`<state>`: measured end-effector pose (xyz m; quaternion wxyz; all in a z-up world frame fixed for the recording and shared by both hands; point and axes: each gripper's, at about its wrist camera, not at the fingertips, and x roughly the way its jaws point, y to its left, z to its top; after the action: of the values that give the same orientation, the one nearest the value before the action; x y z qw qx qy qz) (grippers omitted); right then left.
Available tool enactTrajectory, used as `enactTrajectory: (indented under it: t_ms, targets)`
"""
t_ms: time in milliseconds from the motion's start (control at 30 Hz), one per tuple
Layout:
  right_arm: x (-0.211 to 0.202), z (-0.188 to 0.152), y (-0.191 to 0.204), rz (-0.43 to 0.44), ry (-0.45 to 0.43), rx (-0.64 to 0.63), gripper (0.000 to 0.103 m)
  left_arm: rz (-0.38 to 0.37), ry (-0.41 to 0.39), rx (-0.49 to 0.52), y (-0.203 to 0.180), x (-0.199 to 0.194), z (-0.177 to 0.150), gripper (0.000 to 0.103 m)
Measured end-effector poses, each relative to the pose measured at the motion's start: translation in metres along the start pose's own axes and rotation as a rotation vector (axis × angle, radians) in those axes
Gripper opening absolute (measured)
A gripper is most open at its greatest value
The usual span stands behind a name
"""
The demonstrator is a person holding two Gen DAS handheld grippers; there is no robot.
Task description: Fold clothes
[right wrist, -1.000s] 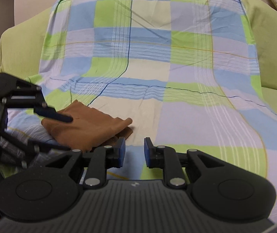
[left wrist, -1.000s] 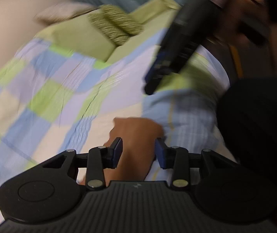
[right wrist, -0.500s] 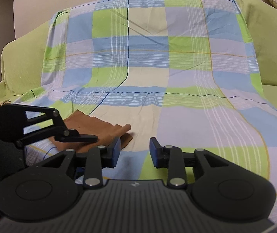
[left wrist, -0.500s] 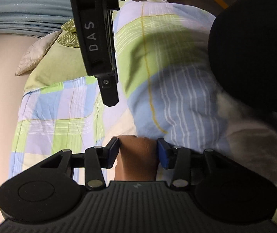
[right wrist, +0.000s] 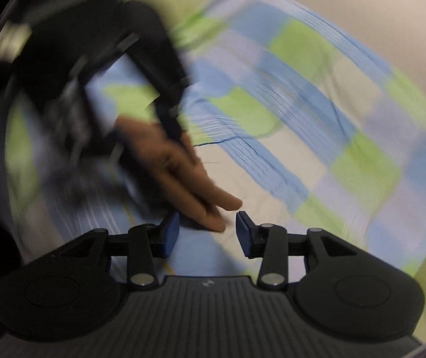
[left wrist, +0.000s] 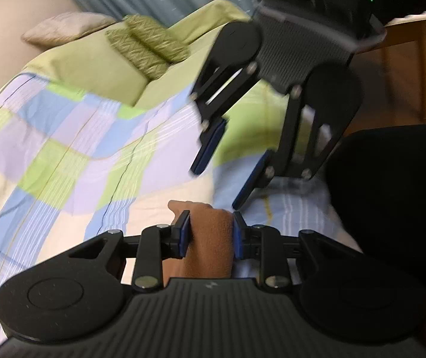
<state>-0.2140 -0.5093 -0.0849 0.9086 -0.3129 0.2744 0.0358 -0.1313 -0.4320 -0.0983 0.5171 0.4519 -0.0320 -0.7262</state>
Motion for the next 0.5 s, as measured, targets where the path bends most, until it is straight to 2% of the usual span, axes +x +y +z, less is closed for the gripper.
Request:
enactTrajectory:
  t_ms: [67, 133, 267, 400, 500]
  targets:
    - [0.004, 0.004, 0.010, -0.001, -0.006, -0.146, 0.041, -0.043, -0.013, 0.049, 0.001, -0.006, -0.002, 0.033]
    - [0.005, 0.007, 0.016, -0.001, -0.022, -0.236, 0.044, -0.066, -0.021, 0.076, 0.002, -0.011, -0.005, 0.033]
    - [0.002, 0.015, 0.021, 0.007, -0.013, -0.233, 0.043, -0.102, -0.063, 0.086, 0.007, -0.024, -0.012, 0.033]
    - [-0.001, 0.022, 0.026, 0.016, -0.003, -0.226, 0.035, -0.118, -0.088, 0.102, 0.009, -0.033, -0.017, 0.033]
    - [-0.004, 0.027, 0.029, 0.022, 0.004, -0.220, 0.034, -0.127, -0.104, 0.103, 0.013, -0.040, -0.022, 0.033]
